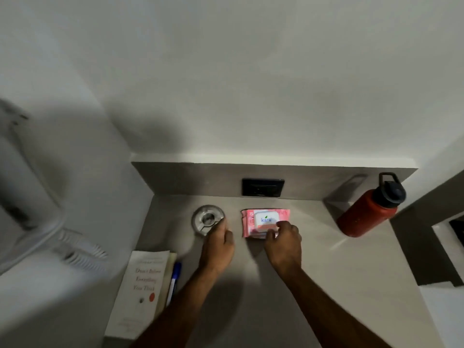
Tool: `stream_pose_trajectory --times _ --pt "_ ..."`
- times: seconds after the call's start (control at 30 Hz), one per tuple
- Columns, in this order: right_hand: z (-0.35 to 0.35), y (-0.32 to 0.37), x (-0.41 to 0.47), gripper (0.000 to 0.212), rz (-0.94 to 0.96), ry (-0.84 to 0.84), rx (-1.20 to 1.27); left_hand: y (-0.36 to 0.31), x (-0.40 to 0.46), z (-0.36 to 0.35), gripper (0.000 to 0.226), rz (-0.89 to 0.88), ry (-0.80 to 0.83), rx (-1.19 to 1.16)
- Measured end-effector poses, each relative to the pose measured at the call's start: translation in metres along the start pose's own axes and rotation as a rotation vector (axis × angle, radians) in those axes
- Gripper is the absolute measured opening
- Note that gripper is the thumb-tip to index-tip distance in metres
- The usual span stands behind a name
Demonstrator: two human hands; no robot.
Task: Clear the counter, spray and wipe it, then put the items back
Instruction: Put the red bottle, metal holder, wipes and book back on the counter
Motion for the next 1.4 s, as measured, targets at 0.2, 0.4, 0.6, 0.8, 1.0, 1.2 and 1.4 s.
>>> stream_pose_trajectory --times 0.2,0.4,0.6,0.8,1.0,1.2,1.4 --pt "-0.130 0.057 -0.106 0.032 0.095 0.509 0.002 0.154 -0.118 0.121 0.018 0.455 -0.454 0.181" --pt "-0.204 0.064 -0.161 0.025 0.079 0.673 -0.083 0.243 -0.180 0.110 0.050 0.908 -0.320 -0.080" --pt "-0.225 0.057 -0.176 0.030 -0.068 0.556 -0.056 0.263 -0.181 0.115 0.034 0.931 -0.464 -0.666" --pt "-0.202 0.065 -0.167 0.035 0.075 0.505 -0.090 0.254 -0.168 0.112 0.027 0.834 -0.366 -0.808" --pt "-0.091 0.000 -0.126 0.032 0.024 0.328 -0.278 0.192 -0.182 0.095 0.031 0.649 -0.287 -0.990" --pt "0.062 -0.115 -0.102 0.040 -0.195 0.038 -0.103 0.082 -0.211 -0.001 0.018 0.560 -0.063 -1.162" --pt "0.119 -0.200 -0.101 0.033 -0.291 0.004 -0.067 0.042 -0.266 -0.126 0.024 0.791 -0.004 -1.147"
Point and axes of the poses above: each hand's wrist, its own x-axis towards the middle knuckle, its own z-axis out of the back of the hand, y = z × x, the point moved 10 cm from there along x, towards the middle knuckle, and after that the axes turned 10 degrees about x, right-handed, at the moved point
